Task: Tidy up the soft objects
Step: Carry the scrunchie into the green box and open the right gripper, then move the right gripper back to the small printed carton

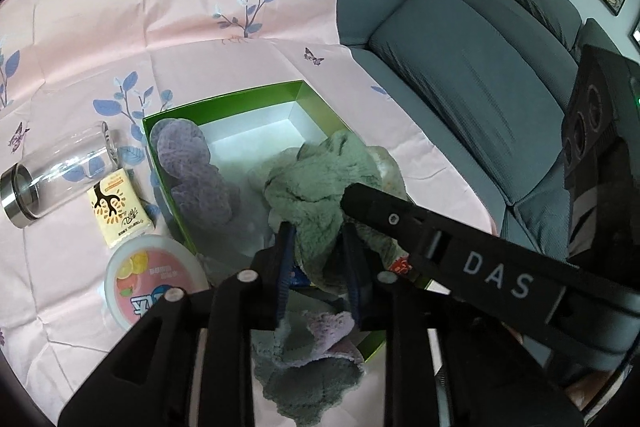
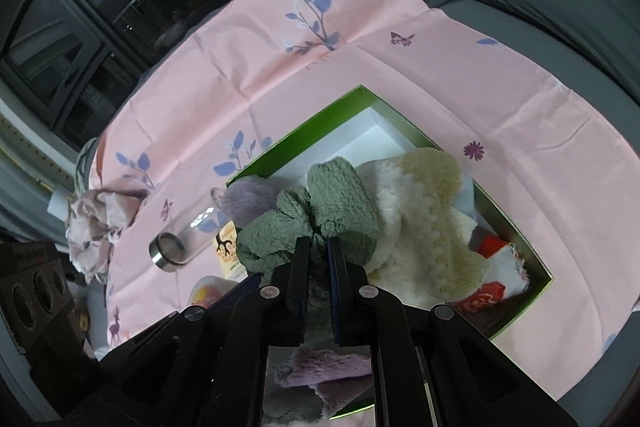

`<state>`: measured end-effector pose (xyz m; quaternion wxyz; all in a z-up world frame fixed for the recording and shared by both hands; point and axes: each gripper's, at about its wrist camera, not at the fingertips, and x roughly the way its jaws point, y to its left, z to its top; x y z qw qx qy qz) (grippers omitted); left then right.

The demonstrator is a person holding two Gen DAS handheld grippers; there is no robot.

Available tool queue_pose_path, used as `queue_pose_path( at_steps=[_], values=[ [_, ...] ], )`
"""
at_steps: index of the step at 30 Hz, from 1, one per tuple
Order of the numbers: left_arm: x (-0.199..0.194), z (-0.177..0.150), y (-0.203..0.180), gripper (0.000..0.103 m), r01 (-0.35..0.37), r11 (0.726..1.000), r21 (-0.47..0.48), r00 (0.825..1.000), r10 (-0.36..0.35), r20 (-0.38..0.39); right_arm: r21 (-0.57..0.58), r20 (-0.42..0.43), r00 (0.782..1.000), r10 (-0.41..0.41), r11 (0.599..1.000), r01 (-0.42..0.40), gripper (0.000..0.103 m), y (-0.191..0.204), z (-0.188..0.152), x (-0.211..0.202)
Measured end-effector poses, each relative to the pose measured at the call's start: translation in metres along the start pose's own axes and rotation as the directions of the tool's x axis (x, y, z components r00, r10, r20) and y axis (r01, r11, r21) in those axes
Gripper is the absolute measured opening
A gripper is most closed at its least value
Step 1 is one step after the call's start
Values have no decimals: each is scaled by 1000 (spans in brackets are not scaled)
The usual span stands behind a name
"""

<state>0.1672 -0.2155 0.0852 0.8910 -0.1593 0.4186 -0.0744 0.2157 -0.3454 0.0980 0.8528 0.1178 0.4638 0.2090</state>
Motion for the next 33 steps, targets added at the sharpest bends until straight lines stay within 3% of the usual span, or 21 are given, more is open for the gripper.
queue_pose_path(
  at_steps=[4, 8, 9, 14, 17, 21, 25, 28, 33],
  values=[
    [-12, 0, 2, 51, 3, 1000, 2, 1000, -3, 21, 17, -2, 1000, 7, 1000, -7, 14, -3, 1, -2],
    [-27, -1, 10, 63, -33, 999, -3, 999, 33, 41, 4, 29, 1000, 4, 1000, -4, 60, -2, 0, -8],
    [-31, 0, 14, 66, -41, 999, -7, 998, 42, 48, 6, 40, 999, 7, 1000, -7, 62, -2, 0, -10],
    [-60, 2, 41, 87, -66, 996, -62, 993, 72, 98, 4, 51, 998, 23, 1000, -23, 62, -2, 0, -15],
    [-73, 7, 68, 88, -101, 986, -133, 984, 119, 129, 4, 65, 998, 17, 1000, -17, 62, 0, 0, -19],
    [-74, 7, 112, 95, -186, 948, -259, 967, 224, 124, -6, 78, 997, 26, 1000, -25, 62, 2, -1, -24],
    [-49, 1, 152, 95, -250, 898, -363, 956, 289, 56, -4, 93, 995, 31, 1000, -30, 62, 3, -2, -29],
    [-25, -4, 169, 94, -266, 881, -392, 957, 289, 1, -4, 98, 995, 35, 999, -35, 62, 3, -1, -30],
    [13, -6, 187, 92, -189, 861, -472, 980, 199, -30, -5, 105, 994, 37, 999, -36, 62, 4, -2, -32]
  ],
)
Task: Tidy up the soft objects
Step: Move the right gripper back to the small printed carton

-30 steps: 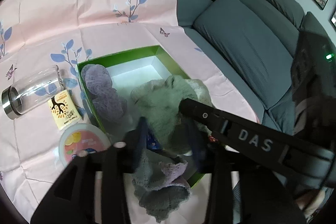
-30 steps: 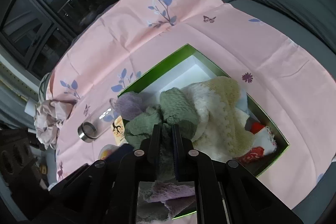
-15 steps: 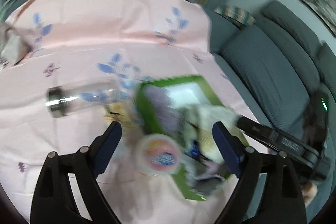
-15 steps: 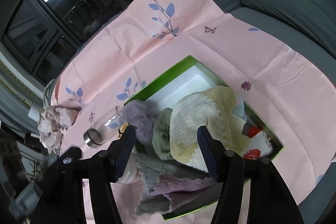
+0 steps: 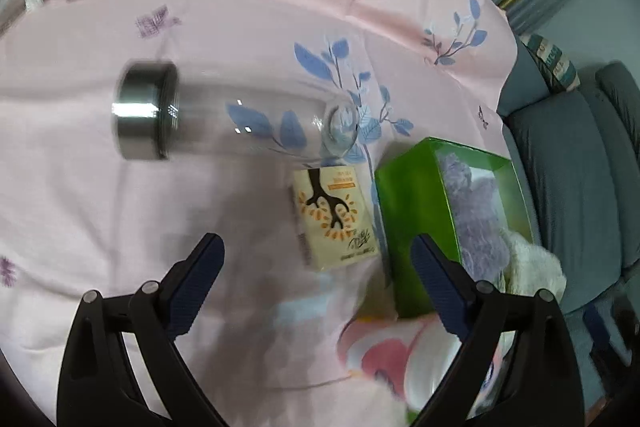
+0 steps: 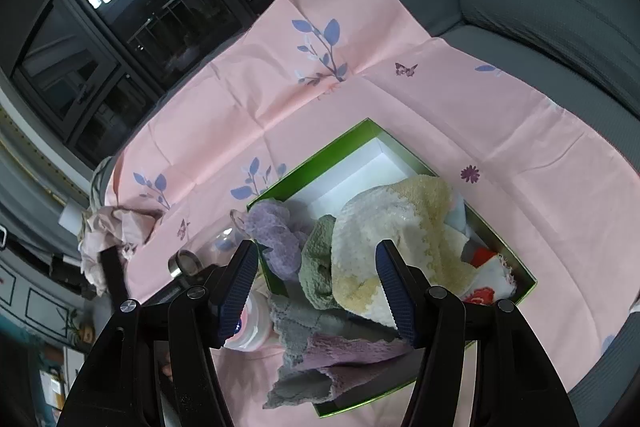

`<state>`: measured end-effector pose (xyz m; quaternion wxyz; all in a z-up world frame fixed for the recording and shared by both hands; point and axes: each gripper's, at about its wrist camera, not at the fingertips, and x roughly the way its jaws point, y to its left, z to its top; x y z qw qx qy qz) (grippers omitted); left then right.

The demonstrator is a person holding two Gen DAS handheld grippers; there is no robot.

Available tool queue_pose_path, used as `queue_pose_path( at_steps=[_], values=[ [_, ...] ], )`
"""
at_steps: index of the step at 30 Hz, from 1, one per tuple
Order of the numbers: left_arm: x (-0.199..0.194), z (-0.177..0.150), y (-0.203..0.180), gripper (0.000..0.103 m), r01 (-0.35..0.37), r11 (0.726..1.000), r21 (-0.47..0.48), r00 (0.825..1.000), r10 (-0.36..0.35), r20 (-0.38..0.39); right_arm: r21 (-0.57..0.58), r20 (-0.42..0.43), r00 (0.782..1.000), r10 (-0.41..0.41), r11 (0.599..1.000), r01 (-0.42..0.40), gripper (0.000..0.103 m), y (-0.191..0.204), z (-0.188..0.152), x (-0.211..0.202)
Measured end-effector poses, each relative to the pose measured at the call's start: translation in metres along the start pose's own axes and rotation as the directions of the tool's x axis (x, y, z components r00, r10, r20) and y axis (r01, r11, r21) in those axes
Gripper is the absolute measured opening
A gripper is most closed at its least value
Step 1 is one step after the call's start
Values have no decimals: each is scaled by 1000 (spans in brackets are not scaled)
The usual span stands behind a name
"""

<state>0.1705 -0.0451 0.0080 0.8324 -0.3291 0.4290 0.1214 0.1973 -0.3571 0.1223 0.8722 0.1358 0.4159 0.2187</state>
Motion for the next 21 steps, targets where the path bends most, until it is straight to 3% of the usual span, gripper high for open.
queue_pose_path(
  at_steps=[2, 5, 8, 11, 18, 21],
  values=[
    [13, 3, 2, 89, 22, 999, -39, 1000, -23, -13, -1, 5, 1000, 6, 1000, -6, 62, 0, 0, -1],
    [28, 6, 5, 73, 34, 997, -73, 999, -36, -29, 0, 14, 1000, 2, 1000, -2, 62, -1, 1, -4],
    [39, 5, 5, 65, 37, 996, -86, 997, -42, -58, 4, 20, 1000, 1, 1000, -1, 62, -1, 1, -4],
    [45, 7, 3, 63, 46, 997, -68, 997, -50, -56, 7, 22, 1000, 3, 1000, -3, 62, -1, 2, -5],
    [51, 10, 0, 31, 17, 998, -68, 999, -20, -50, 1, 9, 1000, 5, 1000, -5, 62, 3, 1, 0],
    [41, 7, 0, 26, -19, 998, -66, 999, 16, -45, -21, 10, 1000, 9, 1000, -8, 62, 9, -1, -2]
  ],
)
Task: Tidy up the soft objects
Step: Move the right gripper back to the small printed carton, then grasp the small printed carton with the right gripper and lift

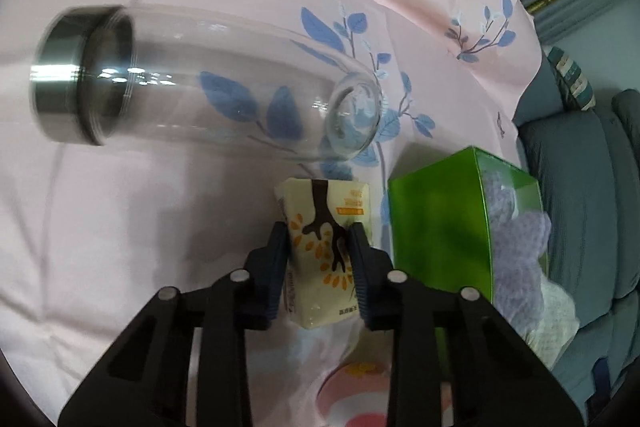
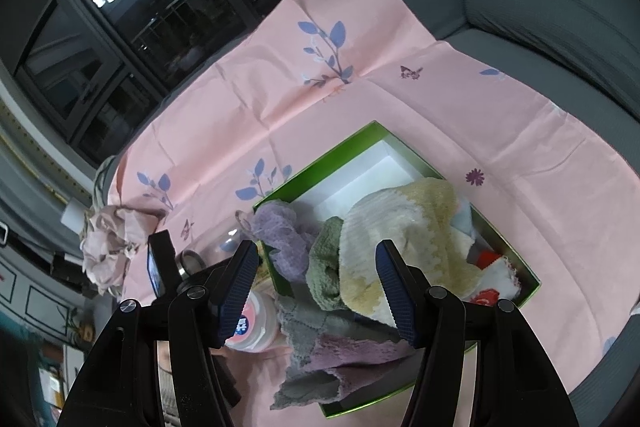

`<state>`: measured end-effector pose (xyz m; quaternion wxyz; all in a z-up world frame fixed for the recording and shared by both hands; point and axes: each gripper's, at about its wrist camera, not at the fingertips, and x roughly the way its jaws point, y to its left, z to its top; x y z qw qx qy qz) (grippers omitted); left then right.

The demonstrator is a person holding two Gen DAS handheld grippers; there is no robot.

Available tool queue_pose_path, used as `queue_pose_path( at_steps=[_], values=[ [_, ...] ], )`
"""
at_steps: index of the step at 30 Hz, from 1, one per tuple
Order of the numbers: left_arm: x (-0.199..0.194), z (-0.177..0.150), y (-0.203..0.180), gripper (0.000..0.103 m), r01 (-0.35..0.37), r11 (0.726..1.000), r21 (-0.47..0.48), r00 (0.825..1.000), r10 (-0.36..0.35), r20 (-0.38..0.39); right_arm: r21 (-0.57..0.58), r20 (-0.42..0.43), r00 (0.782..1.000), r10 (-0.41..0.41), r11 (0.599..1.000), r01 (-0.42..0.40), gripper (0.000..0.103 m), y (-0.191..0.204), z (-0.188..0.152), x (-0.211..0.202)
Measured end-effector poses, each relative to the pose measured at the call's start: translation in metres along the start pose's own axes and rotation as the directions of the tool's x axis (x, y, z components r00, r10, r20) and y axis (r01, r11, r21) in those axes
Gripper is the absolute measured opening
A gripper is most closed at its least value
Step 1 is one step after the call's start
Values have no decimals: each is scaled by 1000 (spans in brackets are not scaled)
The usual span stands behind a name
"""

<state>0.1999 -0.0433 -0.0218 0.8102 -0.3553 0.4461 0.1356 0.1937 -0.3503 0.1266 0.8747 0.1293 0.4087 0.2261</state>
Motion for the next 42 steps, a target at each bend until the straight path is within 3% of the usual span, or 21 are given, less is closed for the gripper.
queue_pose_path(
  at_steps=[3, 7, 11, 13, 18, 22, 26, 28, 30, 32, 34, 38, 41, 42],
  values=[
    [-23, -12, 7, 26, -61, 998, 33, 998, 60, 37, -27, -1, 1000, 31, 999, -31, 62, 8, -2, -1],
    [-63, -34, 40, 26, -66, 998, -2, 996, 66, 55, -90, -57, 994, 90, 991, -95, 62, 32, -10, 9],
    [-106, -65, 77, 26, -129, 991, -37, 987, 132, 91, -176, -155, 965, 210, 956, -236, 62, 76, -28, 22],
    [-121, -82, 92, 26, -137, 989, -53, 986, 141, 91, -227, -212, 950, 230, 934, -277, 62, 102, -43, 32],
    [-136, -118, 123, 32, -179, 982, -67, 981, 183, 69, -292, -375, 905, 202, 900, -322, 62, 162, -96, 76],
    [-136, -127, 139, 47, -147, 983, -108, 988, 151, 26, -296, -534, 835, 136, 895, -335, 62, 182, -138, 116],
    [-146, -135, 149, 56, -159, 979, -129, 985, 167, 51, -338, -539, 837, 89, 888, -313, 62, 185, -159, 125],
    [-149, -137, 150, 55, -151, 981, -126, 986, 158, 51, -360, -552, 831, 72, 878, -314, 62, 189, -169, 131],
    [-152, -140, 152, 54, -134, 983, -123, 988, 142, 59, -362, -575, 815, 79, 868, -340, 54, 192, -174, 137],
    [-153, -142, 150, 52, -130, 986, -101, 988, 137, 71, -336, -611, 785, 101, 865, -373, 54, 195, -181, 146],
    [-149, -143, 151, 38, -123, 988, -98, 989, 130, 68, -320, -636, 767, 91, 873, -369, 54, 192, -186, 156],
    [-140, -142, 146, 34, -89, 992, -85, 993, 95, 71, -333, -650, 759, 45, 880, -338, 48, 189, -194, 170],
    [-138, -142, 141, 30, -80, 995, -64, 994, 84, 75, -262, -702, 707, 84, 893, -366, 46, 183, -198, 180],
    [-138, -143, 139, 30, -90, 995, -51, 992, 94, 81, -265, -701, 708, 81, 893, -364, 45, 183, -199, 181]
  ],
)
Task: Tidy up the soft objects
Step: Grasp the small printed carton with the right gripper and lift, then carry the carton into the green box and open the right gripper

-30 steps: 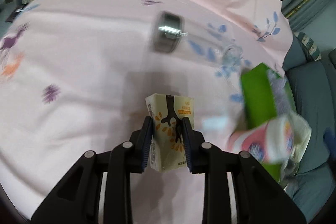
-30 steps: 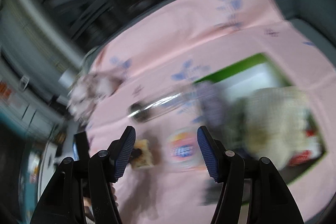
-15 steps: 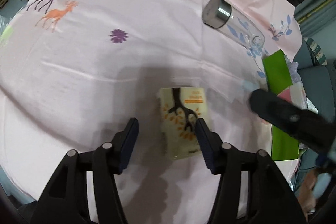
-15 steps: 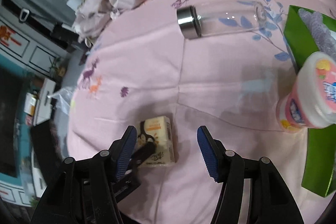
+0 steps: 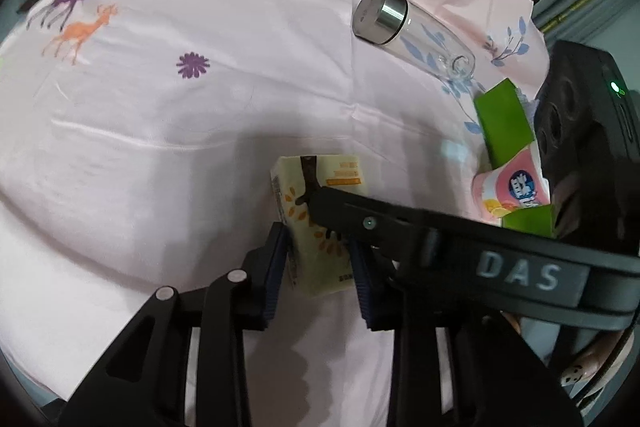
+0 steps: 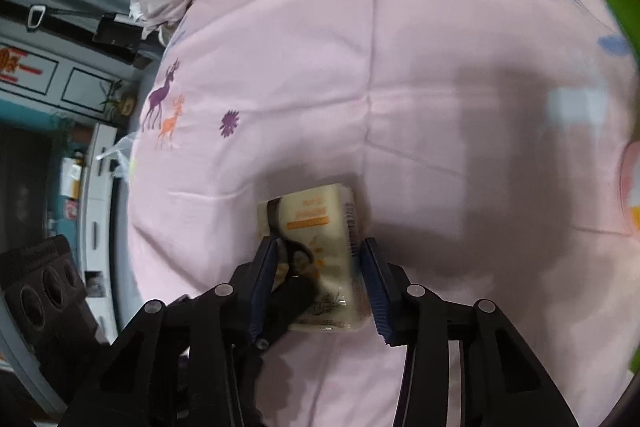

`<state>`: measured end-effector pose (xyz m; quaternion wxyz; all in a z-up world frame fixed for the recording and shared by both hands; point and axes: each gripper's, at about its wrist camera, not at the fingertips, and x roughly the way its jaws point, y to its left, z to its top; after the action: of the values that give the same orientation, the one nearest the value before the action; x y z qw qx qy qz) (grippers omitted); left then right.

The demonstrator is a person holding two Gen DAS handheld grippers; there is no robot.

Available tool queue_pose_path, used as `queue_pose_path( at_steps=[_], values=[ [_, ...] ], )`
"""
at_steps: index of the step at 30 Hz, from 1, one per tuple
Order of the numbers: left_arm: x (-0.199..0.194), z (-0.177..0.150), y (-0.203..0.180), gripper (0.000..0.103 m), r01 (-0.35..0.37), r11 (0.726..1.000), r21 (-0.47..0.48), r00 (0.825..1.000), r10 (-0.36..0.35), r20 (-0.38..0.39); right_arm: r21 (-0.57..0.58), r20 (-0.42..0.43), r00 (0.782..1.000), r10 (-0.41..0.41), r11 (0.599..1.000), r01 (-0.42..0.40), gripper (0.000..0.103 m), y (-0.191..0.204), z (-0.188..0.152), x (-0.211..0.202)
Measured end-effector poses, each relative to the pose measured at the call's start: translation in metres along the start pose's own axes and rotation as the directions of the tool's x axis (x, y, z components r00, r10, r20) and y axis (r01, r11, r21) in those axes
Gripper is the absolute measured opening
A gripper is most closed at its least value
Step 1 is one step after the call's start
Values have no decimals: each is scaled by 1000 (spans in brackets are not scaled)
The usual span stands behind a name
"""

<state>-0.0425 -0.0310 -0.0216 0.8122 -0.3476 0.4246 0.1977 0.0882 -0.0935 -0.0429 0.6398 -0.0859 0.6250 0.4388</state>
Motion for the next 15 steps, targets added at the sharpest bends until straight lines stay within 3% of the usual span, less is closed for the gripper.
queue_pose_path(
  at_steps=[5, 9, 11, 15],
  values=[
    [-20, -1, -15, 29, -5, 998, 58, 998, 1, 66, -43, 57, 998, -18, 999, 20, 44, 12, -5, -21],
    [-53, 9, -45, 30, 36, 991, 127, 988, -55, 143, -92, 186, 982, -28, 995, 45, 44, 27, -10, -74],
    [-72, 12, -72, 30, 50, 978, 203, 978, -89, 190, -97, 300, 954, -24, 994, 56, 44, 29, -18, -117],
    [-95, 9, -124, 29, 83, 946, 312, 956, -164, 242, -84, 434, 901, -28, 994, 71, 44, 16, -33, -177]
  ],
)
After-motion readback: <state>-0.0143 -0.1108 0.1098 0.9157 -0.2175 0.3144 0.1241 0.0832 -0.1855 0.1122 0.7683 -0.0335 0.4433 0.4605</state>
